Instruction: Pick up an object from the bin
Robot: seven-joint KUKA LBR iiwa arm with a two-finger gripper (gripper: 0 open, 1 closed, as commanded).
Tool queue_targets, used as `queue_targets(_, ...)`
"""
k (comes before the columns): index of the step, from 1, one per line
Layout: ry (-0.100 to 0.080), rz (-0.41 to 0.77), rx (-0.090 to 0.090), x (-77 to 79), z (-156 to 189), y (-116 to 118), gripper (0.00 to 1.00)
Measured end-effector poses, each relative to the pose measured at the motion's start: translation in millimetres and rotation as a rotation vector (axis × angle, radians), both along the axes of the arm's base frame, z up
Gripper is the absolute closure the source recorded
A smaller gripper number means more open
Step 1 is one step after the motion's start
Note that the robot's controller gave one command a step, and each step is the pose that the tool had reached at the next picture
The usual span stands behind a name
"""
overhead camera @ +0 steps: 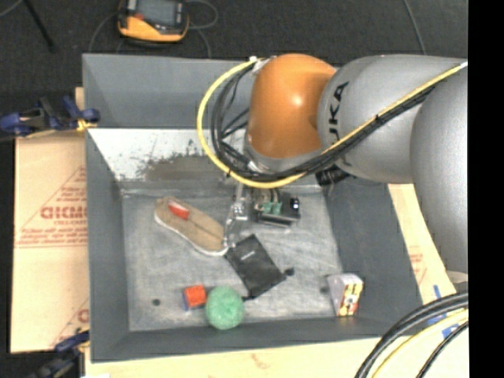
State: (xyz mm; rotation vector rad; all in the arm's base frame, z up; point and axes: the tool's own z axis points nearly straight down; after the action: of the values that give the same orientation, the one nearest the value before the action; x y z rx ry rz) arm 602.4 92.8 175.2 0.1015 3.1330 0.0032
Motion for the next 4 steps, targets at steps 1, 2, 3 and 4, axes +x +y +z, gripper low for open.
queue_targets(1, 0.009, -0.030, -0.001, -9.5, -37, -7, 0.00)
queue_targets(2, 0.003, -0.196, 0.000, -15.7, -18, -2, 0.00)
queue_targets(3, 0.000, -0.290, 0.002, -12.7, -65, -6, 0.00)
queue_targets(4, -0.006, -0.267, -0.004, -14.2, -98, -3, 1.00)
